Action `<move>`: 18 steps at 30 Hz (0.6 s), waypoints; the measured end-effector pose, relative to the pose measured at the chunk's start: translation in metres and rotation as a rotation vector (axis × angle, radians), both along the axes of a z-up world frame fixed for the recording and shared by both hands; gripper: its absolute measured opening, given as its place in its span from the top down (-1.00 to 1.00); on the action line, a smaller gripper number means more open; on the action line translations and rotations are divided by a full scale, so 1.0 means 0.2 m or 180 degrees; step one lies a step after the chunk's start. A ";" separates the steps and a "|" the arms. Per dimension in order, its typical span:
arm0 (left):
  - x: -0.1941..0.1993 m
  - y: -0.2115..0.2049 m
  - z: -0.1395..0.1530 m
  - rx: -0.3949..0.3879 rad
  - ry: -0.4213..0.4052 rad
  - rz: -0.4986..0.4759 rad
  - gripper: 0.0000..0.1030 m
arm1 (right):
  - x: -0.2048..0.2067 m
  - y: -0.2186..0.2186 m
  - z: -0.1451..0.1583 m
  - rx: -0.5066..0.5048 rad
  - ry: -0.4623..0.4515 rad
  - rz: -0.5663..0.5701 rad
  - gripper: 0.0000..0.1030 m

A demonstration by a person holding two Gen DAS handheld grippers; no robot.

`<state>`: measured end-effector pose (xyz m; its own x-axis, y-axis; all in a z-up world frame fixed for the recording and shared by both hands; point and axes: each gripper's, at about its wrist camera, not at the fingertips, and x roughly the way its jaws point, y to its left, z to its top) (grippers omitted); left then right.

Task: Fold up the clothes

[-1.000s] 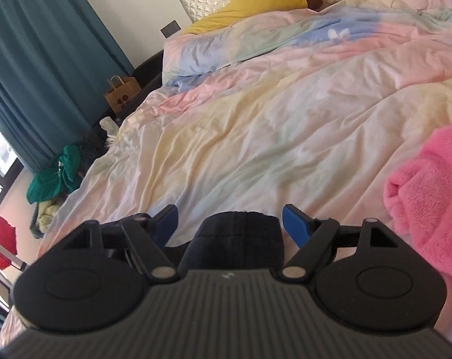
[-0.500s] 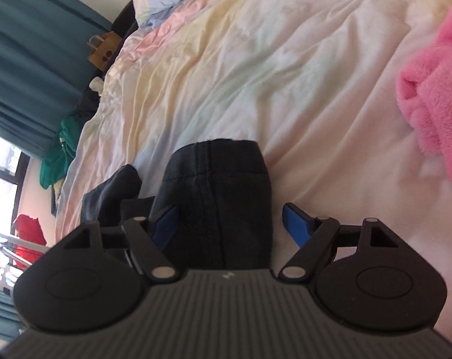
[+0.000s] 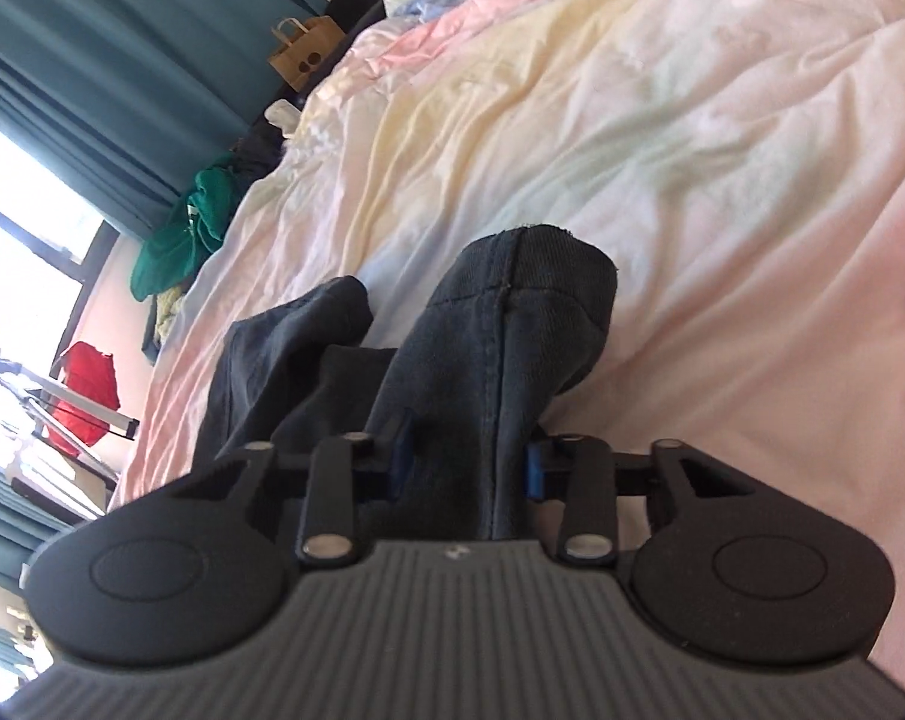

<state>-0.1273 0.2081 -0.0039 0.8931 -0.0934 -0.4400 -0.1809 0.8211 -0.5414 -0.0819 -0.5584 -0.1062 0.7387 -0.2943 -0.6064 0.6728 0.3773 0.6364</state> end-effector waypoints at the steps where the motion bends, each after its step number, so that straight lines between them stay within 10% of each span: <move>1: 0.00 0.00 0.00 -0.0020 -0.0011 0.0006 -0.96 | 0.00 0.01 0.02 -0.0077 -0.0043 0.0048 0.66; 10: -0.07 0.14 0.06 -0.0348 0.0252 0.0042 -0.96 | -0.01 0.00 0.04 -0.0093 -0.0107 -0.0024 0.68; 18: -0.19 0.31 0.01 -0.0898 0.1079 0.0356 -0.96 | -0.02 -0.02 0.03 -0.0024 -0.0145 -0.0113 0.68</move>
<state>-0.1647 0.2693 -0.0013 0.7145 -0.1628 -0.6804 -0.4656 0.6152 -0.6362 -0.0862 -0.5616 -0.1001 0.7545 -0.3253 -0.5701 0.6562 0.3586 0.6639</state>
